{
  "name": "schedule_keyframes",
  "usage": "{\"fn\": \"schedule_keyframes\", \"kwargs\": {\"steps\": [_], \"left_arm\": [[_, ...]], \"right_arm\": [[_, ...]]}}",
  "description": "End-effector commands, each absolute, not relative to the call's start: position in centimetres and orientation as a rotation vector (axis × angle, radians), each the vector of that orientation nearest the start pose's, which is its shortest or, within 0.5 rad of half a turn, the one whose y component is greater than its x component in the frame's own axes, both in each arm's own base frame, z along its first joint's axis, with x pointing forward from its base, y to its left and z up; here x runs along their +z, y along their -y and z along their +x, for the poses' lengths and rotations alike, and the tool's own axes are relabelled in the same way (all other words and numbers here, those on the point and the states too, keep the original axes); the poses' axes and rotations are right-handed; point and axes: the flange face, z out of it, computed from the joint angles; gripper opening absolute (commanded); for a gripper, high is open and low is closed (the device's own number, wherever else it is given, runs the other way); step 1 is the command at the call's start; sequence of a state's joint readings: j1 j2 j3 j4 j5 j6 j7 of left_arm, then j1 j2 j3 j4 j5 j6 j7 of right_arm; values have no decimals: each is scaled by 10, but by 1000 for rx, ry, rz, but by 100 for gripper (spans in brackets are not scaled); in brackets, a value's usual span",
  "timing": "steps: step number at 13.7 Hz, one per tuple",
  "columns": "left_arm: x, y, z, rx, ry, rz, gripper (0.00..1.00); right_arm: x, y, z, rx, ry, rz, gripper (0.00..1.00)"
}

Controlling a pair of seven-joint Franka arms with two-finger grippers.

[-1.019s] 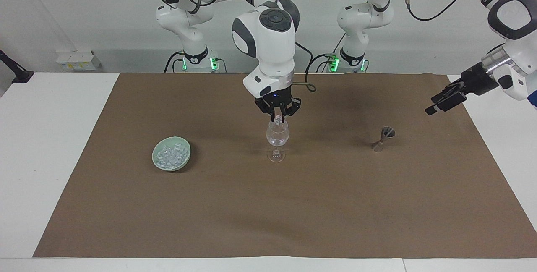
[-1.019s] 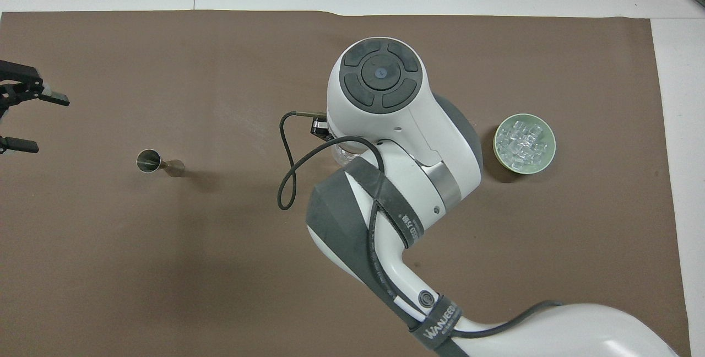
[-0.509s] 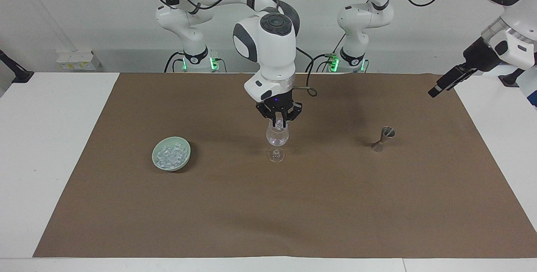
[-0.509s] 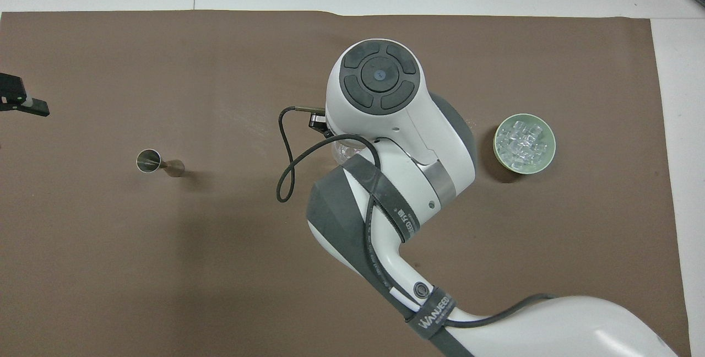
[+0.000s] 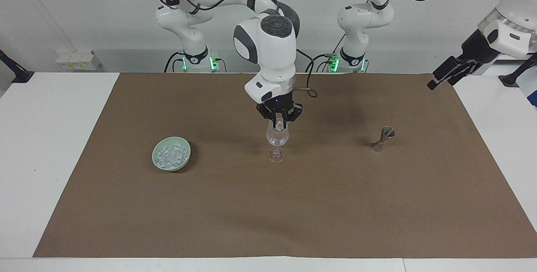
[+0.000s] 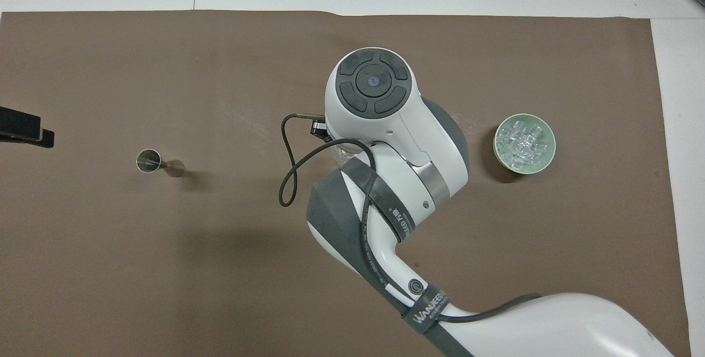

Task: Pour wine and add ice with both arms

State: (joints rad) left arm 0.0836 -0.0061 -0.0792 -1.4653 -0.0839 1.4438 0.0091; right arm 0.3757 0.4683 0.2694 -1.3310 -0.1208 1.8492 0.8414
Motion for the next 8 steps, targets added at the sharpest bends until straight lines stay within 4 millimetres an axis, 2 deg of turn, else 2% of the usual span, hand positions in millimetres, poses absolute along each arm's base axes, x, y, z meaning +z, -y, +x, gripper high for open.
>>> {"fn": "schedule_keyframes", "kwargs": {"steps": [1, 3, 4, 5, 8], "left_arm": [[672, 27, 520, 95, -150, -3170, 100], [668, 41, 510, 104, -185, -3162, 100], [663, 41, 509, 97, -168, -3166, 100], [649, 39, 513, 92, -170, -3166, 100], [649, 42, 518, 22, -177, -3159, 100]], "right_arm": [[477, -384, 583, -99, -349, -3085, 10], [477, -383, 583, -95, -349, -3089, 12], [477, -383, 583, -93, -349, -3090, 14], [478, -383, 583, -97, -349, -3091, 16], [479, -382, 584, -112, -348, -3094, 18]]}}
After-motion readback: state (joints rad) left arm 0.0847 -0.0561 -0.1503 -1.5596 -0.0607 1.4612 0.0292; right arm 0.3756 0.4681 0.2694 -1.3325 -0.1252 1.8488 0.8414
